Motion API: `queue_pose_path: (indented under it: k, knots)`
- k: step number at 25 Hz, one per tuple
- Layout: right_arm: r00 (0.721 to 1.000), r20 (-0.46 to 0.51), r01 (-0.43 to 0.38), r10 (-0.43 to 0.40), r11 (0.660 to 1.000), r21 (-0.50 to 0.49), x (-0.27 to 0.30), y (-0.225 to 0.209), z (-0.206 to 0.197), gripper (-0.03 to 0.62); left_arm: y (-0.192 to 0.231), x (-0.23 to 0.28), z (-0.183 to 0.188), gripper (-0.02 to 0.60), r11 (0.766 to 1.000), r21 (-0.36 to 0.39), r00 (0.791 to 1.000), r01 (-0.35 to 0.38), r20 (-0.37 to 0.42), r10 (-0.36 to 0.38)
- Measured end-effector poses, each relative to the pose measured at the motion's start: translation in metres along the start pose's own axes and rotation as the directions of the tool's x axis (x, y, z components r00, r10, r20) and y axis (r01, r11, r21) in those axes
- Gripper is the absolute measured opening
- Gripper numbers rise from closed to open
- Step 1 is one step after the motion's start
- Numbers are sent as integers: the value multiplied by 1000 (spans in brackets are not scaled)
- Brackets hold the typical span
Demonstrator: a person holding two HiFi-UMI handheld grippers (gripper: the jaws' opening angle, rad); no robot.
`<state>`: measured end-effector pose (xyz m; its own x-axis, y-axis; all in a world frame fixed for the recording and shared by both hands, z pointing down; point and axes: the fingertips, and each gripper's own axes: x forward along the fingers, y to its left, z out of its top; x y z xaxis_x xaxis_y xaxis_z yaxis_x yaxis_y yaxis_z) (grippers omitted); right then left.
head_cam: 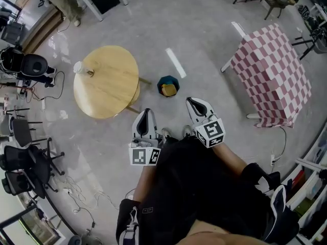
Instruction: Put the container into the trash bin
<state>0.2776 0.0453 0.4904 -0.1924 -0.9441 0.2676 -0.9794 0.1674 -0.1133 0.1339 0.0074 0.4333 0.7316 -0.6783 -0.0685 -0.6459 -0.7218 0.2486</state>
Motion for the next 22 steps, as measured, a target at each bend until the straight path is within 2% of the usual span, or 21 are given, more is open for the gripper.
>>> queue_pose_path:
  k: [22]
  knots:
    - [1000,-18,6,-6,1000,-16,28,5,-3,26,29,5,5,12,1000,-24,1000,-7,10,7]
